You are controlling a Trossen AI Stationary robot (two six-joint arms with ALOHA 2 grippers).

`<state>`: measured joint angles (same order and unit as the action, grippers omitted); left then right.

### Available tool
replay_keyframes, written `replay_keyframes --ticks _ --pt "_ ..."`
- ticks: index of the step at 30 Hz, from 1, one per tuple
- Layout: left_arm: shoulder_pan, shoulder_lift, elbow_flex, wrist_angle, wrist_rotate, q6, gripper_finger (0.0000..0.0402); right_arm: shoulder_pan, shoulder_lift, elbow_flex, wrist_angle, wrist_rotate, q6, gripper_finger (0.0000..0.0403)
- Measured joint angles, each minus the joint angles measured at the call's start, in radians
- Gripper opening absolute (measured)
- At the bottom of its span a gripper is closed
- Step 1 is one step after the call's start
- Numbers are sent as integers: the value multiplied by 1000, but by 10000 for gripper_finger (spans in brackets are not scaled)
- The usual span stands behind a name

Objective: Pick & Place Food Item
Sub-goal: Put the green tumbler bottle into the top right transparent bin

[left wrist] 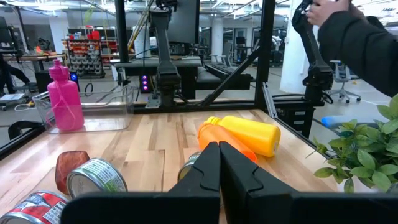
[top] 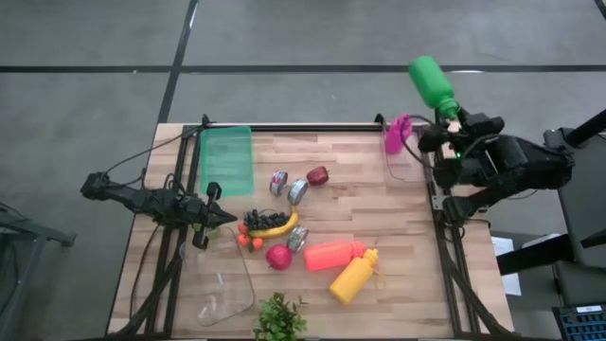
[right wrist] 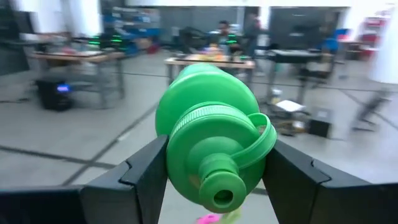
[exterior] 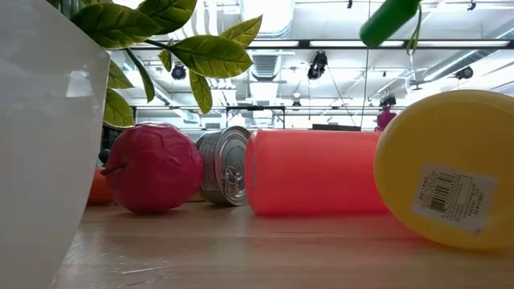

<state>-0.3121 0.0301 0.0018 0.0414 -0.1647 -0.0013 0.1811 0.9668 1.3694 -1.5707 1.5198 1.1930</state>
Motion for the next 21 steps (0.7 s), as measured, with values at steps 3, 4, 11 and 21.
replay_keyframes --ticks 3,4,11,21 --pt "0 0 0 0 0 0 0 -95 0 -3 0 -35 -4 212" --pt "0 0 0 0 0 0 0 -127 0 -3 0 -58 -13 212" --pt "0 0 0 0 0 0 0 -315 -2 -4 0 -290 -74 212" --pt "0 0 0 0 0 0 0 -538 -3 -4 0 -549 -134 212"
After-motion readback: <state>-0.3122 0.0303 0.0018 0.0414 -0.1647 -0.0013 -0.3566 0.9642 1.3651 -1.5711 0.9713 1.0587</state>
